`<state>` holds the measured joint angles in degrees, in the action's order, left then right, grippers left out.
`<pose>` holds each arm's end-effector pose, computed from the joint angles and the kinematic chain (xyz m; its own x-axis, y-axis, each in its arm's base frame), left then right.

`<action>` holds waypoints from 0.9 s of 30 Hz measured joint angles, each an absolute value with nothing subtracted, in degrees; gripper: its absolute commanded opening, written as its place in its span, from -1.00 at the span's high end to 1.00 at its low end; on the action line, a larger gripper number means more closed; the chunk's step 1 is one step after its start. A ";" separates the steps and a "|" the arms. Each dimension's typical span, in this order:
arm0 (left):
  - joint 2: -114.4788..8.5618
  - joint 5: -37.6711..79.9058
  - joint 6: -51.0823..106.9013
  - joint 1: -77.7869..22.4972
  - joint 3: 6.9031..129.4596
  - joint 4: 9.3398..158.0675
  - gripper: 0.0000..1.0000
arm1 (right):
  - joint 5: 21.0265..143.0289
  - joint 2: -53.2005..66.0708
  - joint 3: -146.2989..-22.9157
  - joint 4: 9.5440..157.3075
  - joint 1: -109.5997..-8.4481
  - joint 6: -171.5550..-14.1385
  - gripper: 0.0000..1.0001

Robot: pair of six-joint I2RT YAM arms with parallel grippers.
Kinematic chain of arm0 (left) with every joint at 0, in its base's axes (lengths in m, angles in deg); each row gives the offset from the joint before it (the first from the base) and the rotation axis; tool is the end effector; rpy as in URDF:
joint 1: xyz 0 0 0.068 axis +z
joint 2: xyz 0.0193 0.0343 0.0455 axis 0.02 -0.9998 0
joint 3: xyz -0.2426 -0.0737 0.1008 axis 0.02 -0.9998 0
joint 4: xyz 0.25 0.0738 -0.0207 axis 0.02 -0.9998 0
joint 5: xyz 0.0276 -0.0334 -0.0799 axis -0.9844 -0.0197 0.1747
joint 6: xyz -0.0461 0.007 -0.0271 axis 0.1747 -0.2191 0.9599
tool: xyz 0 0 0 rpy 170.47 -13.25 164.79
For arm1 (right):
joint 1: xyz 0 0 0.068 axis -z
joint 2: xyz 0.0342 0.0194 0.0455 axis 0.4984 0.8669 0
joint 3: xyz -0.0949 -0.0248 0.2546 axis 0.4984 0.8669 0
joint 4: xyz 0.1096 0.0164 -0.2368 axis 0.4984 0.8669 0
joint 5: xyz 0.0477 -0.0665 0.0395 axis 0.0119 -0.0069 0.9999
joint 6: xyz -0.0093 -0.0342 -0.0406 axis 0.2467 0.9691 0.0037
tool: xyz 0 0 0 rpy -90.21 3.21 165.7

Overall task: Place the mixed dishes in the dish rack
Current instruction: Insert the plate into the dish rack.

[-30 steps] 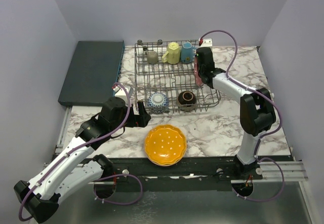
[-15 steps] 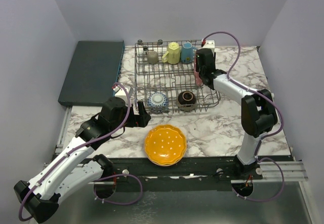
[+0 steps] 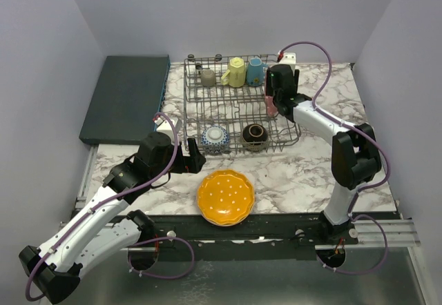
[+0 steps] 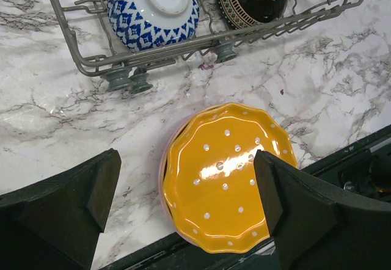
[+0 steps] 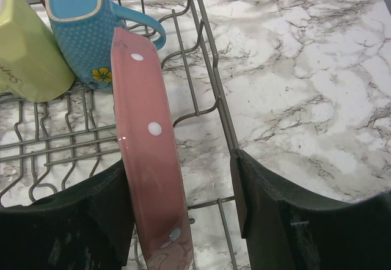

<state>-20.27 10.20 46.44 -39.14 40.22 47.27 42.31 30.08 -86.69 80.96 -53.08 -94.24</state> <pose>0.1282 -0.0981 0.2995 -0.6627 -0.1182 -0.7395 0.2910 0.8692 -0.3998 0.3998 0.1507 0.2669 -0.3711 -0.0272 -0.9282 0.1630 0.9821 -0.0940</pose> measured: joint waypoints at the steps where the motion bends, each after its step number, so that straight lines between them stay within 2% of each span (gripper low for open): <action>1: -20.27 10.20 46.44 -39.14 40.22 47.27 -0.97 | 42.31 29.97 -86.69 81.11 -53.08 -94.39 -0.34; 23: -20.62 10.22 46.20 -39.14 40.24 47.27 -0.98 | 46.92 25.89 -90.40 87.76 -53.08 -96.62 -0.81; 27: -20.73 10.22 46.18 -39.14 40.22 47.27 -0.97 | 49.31 22.91 -91.76 89.79 -53.08 -96.75 -0.84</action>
